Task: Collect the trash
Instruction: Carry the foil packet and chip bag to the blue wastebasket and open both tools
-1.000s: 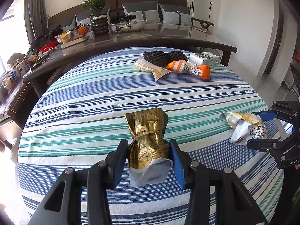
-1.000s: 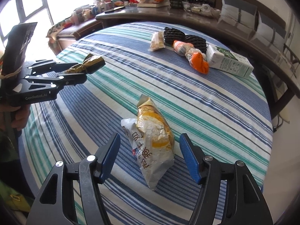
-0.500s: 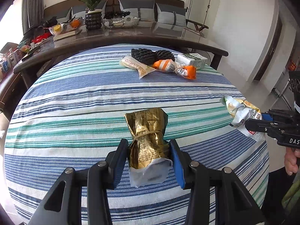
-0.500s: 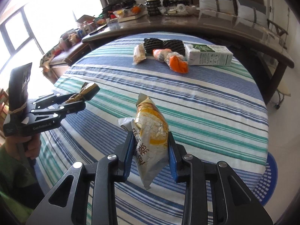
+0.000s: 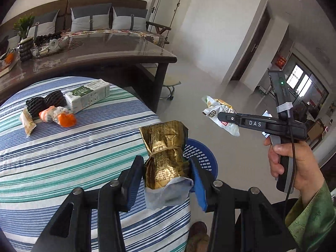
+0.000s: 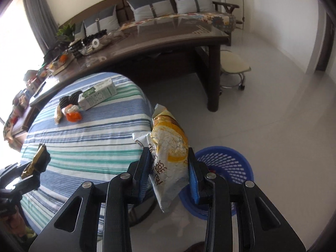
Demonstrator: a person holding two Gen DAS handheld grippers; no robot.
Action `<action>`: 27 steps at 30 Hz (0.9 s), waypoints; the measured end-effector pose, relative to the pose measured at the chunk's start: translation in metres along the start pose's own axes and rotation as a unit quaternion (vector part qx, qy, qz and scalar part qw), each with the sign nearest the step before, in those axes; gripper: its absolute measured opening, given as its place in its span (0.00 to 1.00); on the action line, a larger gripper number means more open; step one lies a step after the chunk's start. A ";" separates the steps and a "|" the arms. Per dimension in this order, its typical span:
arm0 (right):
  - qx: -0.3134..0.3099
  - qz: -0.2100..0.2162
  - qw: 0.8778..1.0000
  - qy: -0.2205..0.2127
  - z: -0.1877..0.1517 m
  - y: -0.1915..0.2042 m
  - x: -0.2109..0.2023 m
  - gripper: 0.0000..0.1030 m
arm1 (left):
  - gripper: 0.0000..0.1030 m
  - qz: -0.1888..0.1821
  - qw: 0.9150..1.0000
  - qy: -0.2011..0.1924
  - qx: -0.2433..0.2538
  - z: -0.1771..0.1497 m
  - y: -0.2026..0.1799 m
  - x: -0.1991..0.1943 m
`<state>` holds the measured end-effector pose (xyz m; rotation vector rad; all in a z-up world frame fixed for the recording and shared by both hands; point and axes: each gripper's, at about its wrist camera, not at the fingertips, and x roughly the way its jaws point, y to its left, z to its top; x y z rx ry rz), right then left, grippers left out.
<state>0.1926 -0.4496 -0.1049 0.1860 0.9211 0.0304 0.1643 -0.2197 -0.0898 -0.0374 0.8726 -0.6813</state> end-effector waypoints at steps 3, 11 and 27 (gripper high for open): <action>0.023 -0.038 0.999 0.000 -0.001 -0.040 0.010 0.32 | 0.44 -0.020 1.000 0.020 0.010 0.008 -0.033 0.039; 0.062 -0.042 0.997 0.027 -0.023 -0.103 0.040 0.32 | 0.44 -0.033 0.997 0.062 0.024 0.011 -0.076 0.141; 0.133 -0.022 0.990 0.040 -0.031 -0.156 0.060 0.52 | 0.65 -0.005 0.993 0.116 0.022 0.002 -0.091 0.262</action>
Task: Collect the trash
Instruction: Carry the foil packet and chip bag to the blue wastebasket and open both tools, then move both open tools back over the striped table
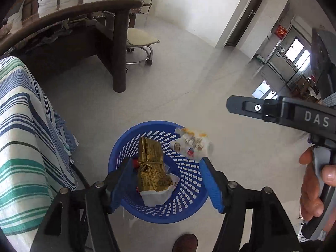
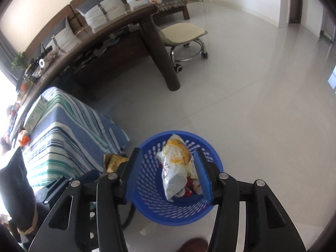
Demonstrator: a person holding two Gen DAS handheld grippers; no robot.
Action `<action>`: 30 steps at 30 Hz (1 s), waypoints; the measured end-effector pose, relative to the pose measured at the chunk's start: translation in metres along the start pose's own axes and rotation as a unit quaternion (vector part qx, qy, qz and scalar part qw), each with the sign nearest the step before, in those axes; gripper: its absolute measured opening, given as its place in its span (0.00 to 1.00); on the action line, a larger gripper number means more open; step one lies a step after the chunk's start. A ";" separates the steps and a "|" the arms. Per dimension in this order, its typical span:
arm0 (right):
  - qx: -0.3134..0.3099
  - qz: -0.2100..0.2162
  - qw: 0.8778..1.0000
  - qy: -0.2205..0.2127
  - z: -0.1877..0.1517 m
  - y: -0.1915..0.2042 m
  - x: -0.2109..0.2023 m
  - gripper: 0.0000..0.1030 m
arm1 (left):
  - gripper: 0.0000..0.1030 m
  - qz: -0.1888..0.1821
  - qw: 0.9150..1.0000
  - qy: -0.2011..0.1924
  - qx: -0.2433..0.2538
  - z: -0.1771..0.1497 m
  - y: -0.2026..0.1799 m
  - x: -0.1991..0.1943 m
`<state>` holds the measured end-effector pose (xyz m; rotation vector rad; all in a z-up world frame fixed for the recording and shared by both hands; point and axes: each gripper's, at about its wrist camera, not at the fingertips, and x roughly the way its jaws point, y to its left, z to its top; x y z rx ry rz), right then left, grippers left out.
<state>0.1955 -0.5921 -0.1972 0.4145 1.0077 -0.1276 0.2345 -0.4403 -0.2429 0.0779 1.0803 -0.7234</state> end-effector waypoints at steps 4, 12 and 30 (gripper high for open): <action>0.007 -0.022 0.999 -0.032 0.005 -0.004 -0.017 0.60 | 0.65 -0.018 1.000 -0.014 -0.016 -0.002 0.005 -0.018; -0.028 -0.086 0.990 -0.109 0.012 0.026 -0.057 0.98 | 0.65 -0.024 0.998 -0.063 -0.004 -0.027 0.008 -0.114; -0.297 0.097 0.946 -0.089 -0.127 0.302 -0.038 0.98 | 0.67 0.164 0.968 -0.119 -0.150 -0.134 0.239 -0.280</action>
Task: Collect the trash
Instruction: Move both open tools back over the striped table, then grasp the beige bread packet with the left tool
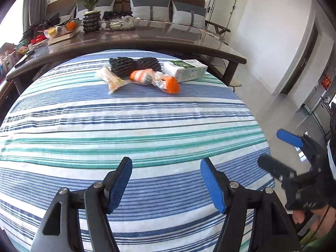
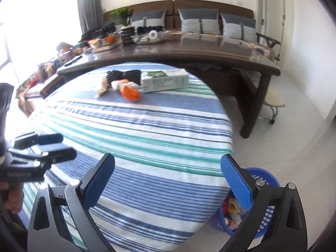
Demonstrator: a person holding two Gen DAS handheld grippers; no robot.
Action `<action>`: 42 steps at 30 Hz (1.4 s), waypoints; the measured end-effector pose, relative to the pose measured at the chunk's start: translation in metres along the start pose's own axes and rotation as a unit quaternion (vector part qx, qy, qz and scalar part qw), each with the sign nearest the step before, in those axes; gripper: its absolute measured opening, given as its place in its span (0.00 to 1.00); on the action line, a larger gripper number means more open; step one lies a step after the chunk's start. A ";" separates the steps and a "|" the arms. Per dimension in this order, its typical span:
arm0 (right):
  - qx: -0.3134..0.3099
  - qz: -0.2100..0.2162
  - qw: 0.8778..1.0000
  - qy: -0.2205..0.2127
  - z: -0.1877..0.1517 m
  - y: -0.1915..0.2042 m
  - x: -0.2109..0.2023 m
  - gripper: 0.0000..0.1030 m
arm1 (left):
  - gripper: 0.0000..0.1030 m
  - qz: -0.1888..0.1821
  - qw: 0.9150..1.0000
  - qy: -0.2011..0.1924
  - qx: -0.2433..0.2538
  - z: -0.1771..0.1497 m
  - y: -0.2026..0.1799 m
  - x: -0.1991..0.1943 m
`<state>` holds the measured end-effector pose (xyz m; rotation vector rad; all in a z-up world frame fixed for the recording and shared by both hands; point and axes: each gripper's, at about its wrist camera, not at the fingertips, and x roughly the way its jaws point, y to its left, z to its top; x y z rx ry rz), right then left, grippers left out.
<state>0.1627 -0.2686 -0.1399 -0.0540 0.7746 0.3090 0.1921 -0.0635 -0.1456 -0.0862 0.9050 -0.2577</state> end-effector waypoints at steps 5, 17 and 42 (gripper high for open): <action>-0.067 0.037 0.996 0.038 -0.006 0.069 0.040 0.98 | 0.67 0.024 0.999 -0.022 -0.037 0.051 0.049 0.013; -0.090 0.050 0.992 0.072 -0.007 0.077 0.073 0.98 | 0.67 0.048 0.994 -0.006 -0.097 0.123 0.096 0.109; -0.067 0.042 0.994 0.076 -0.007 0.076 0.074 0.98 | 0.28 0.037 0.999 0.027 0.021 -0.004 0.101 0.010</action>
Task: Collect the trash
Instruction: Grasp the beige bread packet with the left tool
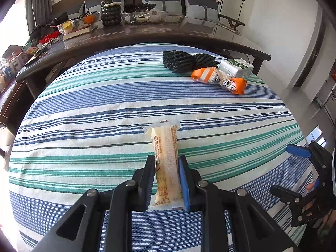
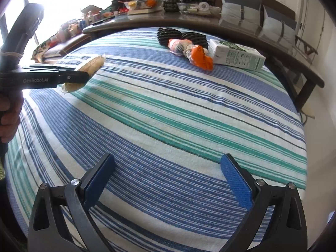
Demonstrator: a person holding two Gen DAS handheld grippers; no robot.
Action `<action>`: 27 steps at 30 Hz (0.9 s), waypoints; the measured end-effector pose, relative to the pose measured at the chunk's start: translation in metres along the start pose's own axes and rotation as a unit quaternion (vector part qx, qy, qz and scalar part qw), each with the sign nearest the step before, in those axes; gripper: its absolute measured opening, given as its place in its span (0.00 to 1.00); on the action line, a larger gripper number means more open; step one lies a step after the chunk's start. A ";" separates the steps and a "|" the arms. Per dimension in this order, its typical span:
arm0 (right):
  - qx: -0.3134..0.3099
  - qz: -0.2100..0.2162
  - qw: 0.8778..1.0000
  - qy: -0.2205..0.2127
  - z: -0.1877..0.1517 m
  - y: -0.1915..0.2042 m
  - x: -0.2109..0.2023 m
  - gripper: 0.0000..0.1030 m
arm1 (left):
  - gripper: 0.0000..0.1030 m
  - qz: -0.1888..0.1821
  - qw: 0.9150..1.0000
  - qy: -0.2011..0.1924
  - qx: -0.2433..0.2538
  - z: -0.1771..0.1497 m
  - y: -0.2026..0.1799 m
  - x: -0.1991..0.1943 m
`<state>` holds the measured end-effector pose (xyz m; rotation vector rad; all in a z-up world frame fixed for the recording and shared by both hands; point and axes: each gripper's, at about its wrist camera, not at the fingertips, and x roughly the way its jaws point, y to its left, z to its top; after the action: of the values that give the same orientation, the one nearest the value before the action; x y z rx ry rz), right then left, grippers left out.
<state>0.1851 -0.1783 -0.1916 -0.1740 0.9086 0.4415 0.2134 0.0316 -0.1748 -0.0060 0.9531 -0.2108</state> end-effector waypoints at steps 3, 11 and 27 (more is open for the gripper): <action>0.033 0.006 0.999 -0.011 0.005 -0.014 -0.001 0.98 | 0.54 -0.008 1.000 -0.001 -0.012 -0.003 0.005 0.005; 0.028 -0.017 0.999 -0.018 0.086 -0.046 0.034 0.97 | 0.54 -0.017 1.000 -0.003 -0.020 0.003 0.008 0.008; 0.021 -0.033 0.999 -0.020 0.096 -0.045 0.042 0.34 | 0.54 -0.020 1.000 -0.002 -0.006 0.000 0.000 0.007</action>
<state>0.2964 -0.1750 -0.1684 -0.1558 0.8707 0.3628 0.2174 0.0305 -0.1807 -0.0360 0.9510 -0.2422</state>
